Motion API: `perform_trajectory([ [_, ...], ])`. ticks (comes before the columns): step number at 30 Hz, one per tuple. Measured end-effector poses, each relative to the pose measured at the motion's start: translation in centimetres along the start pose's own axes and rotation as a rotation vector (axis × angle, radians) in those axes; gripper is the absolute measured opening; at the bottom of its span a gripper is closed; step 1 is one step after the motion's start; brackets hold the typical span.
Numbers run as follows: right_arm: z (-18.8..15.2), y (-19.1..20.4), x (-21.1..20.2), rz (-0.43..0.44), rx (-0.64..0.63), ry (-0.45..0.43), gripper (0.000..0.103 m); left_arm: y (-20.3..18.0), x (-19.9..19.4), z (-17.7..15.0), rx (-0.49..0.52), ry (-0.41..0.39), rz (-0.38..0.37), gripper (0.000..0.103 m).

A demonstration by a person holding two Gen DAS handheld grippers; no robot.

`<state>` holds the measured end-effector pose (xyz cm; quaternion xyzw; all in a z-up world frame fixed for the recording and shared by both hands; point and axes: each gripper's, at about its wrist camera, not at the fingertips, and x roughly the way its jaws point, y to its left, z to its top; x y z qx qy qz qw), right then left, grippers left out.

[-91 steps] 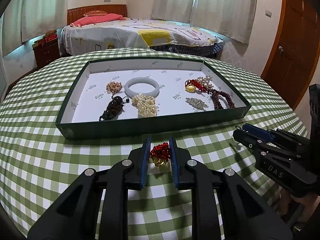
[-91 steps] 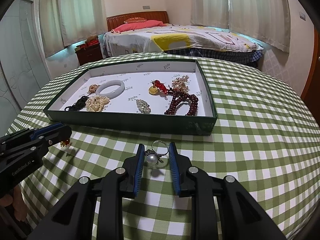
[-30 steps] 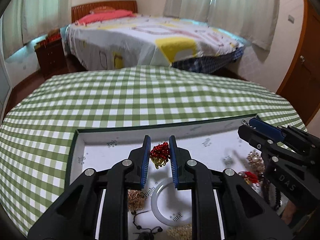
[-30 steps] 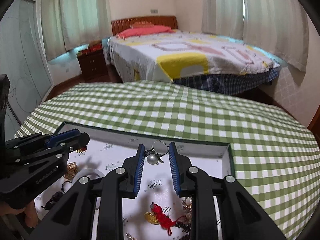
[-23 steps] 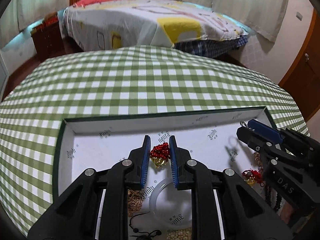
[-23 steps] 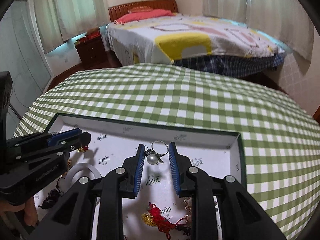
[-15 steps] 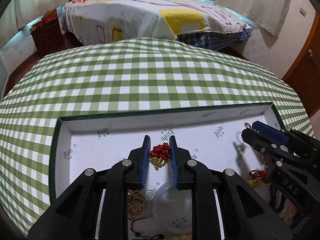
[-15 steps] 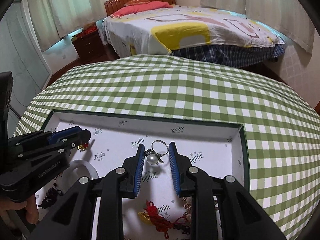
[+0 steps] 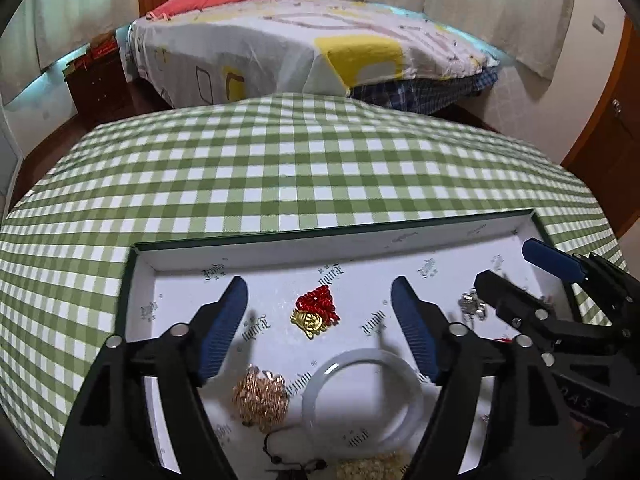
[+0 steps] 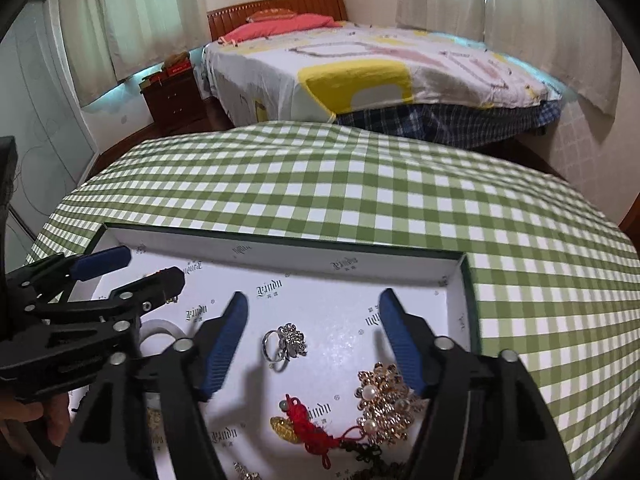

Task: Organize jewelry
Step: 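Open both tools to drop the charm and pearl ring in the tray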

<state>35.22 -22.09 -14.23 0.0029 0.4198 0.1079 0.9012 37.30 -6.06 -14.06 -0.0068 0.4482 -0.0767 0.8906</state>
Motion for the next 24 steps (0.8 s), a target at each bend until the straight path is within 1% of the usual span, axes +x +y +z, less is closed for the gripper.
perform_trajectory([
  [1,-0.2,0.1,-0.5,-0.008,-0.003,-0.013,0.071,0.0,-0.4,-0.2,0.001,-0.011,0.008,0.077],
  [3,-0.5,0.2,-1.4,-0.018,-0.005,-0.033,0.075,-0.1,-1.8,-0.9,0.007,-0.047,0.037,0.083],
  [6,-1.3,0.3,-2.9,-0.033,-0.005,-0.063,0.078,0.1,-3.4,-2.0,-0.001,-0.083,0.052,0.089],
  [9,-2.7,0.6,-4.6,-0.041,0.000,-0.086,0.080,0.4,-5.6,-3.9,-0.016,-0.114,0.039,0.090],
  [12,-4.4,0.8,-6.3,-0.037,0.007,-0.100,0.080,0.2,-7.8,-5.7,-0.011,-0.143,0.042,0.091],
  [16,-6.7,1.4,-8.6,-0.042,0.007,-0.120,0.082,0.1,-10.5,-8.2,-0.011,-0.175,0.026,0.093],
  [20,-8.1,1.8,-10.3,-0.044,0.005,-0.131,0.082,0.1,-13.0,-10.5,-0.029,-0.196,0.021,0.094],
  [24,-9.3,2.4,-12.7,-0.067,-0.020,-0.165,0.082,0.1,-15.7,-12.2,-0.044,-0.214,0.023,0.094],
])
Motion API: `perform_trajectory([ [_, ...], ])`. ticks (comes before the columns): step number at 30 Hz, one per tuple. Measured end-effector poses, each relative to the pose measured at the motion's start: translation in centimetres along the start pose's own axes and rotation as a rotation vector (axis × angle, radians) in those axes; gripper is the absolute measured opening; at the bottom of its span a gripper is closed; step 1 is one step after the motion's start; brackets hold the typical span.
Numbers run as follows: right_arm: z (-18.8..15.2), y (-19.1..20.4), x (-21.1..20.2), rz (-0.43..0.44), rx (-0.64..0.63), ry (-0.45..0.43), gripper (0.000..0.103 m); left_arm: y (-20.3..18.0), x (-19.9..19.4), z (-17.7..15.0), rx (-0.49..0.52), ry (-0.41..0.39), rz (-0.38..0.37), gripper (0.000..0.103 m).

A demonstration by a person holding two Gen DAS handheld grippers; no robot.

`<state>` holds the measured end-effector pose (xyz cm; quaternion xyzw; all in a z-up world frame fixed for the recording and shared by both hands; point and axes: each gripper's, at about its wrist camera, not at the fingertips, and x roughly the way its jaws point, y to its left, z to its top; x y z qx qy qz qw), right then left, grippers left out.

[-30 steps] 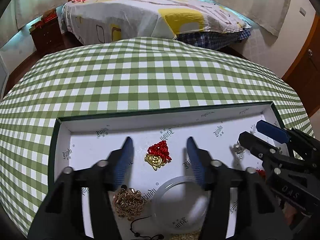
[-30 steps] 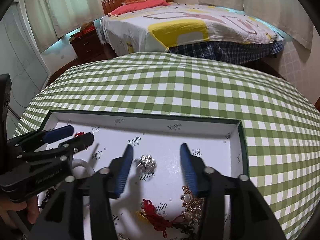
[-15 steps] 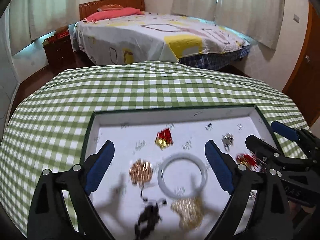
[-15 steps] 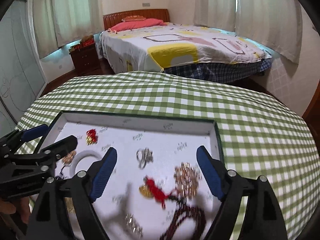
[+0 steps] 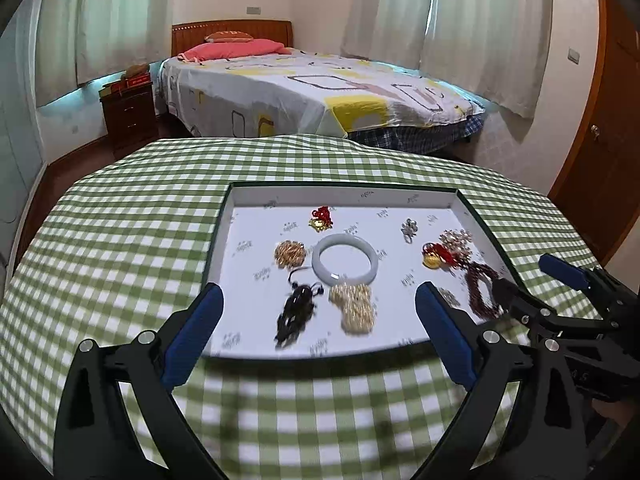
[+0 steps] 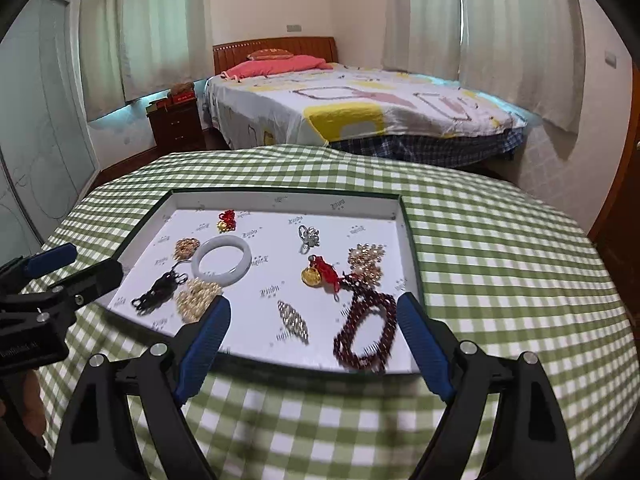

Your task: Organize jewelry

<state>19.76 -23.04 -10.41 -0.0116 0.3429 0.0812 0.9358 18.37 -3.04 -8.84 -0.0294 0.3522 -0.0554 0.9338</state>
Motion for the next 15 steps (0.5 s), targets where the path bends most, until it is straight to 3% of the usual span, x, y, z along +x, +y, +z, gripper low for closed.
perform_trajectory([
  [15,-0.7,1.2,-8.7,-0.015,-0.010,-0.140,0.083,0.8,-9.7,-1.3,-0.039,-0.099,0.091,0.099],
])
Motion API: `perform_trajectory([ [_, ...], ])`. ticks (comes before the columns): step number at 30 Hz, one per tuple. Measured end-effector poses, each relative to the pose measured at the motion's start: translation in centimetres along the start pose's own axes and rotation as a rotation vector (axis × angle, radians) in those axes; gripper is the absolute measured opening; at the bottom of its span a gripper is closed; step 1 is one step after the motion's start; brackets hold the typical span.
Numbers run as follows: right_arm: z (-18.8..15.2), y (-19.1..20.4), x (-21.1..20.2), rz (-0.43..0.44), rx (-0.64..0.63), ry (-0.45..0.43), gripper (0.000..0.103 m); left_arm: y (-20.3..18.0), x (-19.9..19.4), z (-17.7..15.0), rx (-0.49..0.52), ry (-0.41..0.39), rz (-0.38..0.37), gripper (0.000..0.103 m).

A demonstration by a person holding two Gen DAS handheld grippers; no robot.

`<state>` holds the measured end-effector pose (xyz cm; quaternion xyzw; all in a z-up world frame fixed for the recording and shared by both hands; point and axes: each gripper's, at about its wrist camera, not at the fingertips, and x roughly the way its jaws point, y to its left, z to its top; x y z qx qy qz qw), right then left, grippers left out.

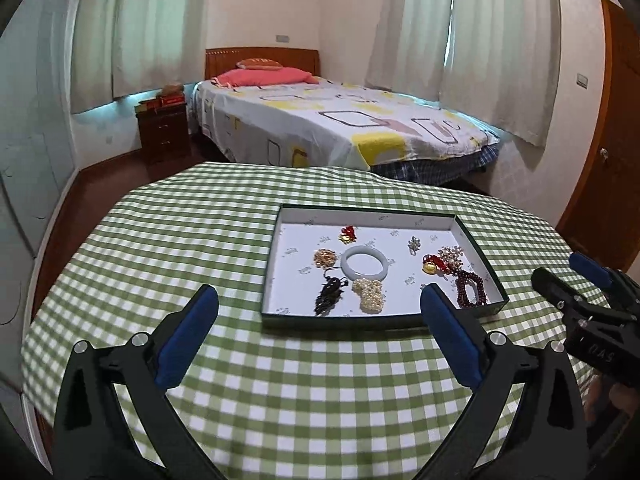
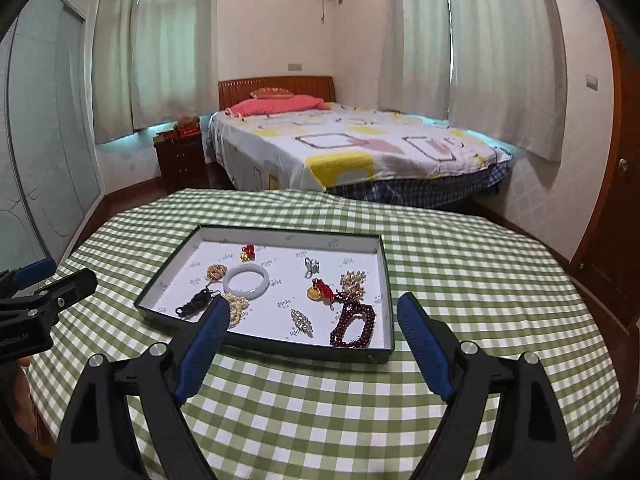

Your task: Organize jewelry

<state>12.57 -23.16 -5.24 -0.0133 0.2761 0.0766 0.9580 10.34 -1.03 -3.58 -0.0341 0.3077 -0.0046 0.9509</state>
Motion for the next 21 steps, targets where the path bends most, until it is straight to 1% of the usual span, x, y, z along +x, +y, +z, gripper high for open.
perform_trajectory([
  [3,0.1,0.2,-1.3,0.006,0.000,-0.015,0.083,0.4,-1.8,-0.1,0.001,-0.016,0.015,0.099],
  [7,0.1,0.5,-2.6,0.011,-0.007,-0.032,0.083,0.8,-3.5,-0.1,-0.014,-0.042,0.008,0.099],
  [9,0.1,0.6,-3.3,0.012,-0.011,-0.046,0.083,0.7,-4.3,0.1,-0.006,-0.059,0.007,0.099],
  [12,0.3,0.7,-4.0,0.013,-0.015,-0.061,0.083,0.4,-4.8,0.2,0.009,-0.076,0.015,0.099],
  [21,0.4,1.1,-4.8,0.018,-0.020,-0.083,0.083,0.4,-5.5,0.3,0.002,-0.088,0.004,0.099],
])
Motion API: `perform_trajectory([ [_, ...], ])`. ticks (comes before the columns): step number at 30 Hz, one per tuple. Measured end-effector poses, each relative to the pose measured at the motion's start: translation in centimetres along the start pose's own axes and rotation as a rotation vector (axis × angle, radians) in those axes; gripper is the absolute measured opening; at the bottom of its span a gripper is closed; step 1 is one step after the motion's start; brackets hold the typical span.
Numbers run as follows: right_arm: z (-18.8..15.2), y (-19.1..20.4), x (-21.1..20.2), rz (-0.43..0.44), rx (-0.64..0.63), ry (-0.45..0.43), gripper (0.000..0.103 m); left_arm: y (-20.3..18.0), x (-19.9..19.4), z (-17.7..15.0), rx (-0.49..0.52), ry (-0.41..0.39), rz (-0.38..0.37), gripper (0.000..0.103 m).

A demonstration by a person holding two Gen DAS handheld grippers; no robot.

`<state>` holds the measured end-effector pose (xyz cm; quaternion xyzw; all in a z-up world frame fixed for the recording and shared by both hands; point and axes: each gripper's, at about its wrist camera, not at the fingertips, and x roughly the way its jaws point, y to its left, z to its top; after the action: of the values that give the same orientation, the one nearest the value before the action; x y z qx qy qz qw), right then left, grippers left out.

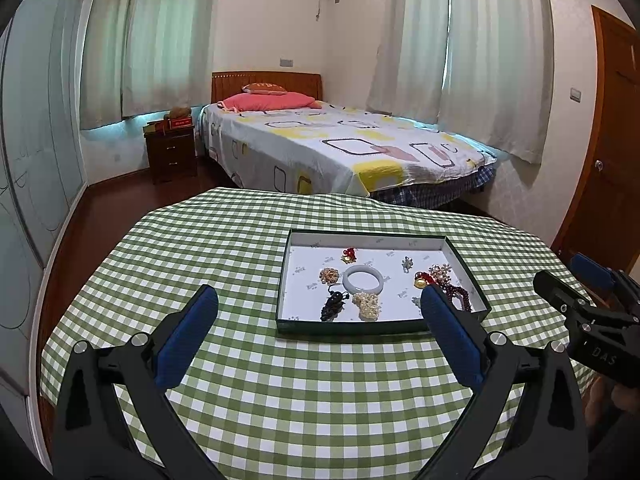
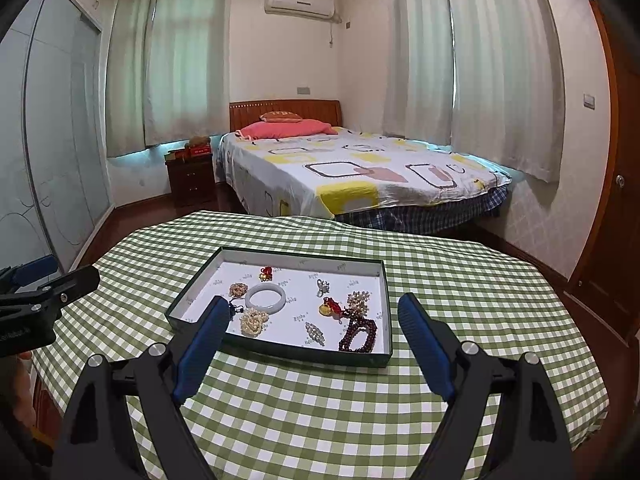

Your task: Organize jewelry

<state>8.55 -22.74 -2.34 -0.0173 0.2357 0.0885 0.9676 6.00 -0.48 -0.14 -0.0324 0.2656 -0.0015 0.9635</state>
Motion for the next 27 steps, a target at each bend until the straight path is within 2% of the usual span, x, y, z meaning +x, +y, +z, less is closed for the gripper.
perform_trajectory([
  [27,-0.17,0.06,-0.39,-0.002,-0.001,-0.005,0.084,-0.16,-0.64,0.06,-0.004,-0.013,-0.008,0.099],
])
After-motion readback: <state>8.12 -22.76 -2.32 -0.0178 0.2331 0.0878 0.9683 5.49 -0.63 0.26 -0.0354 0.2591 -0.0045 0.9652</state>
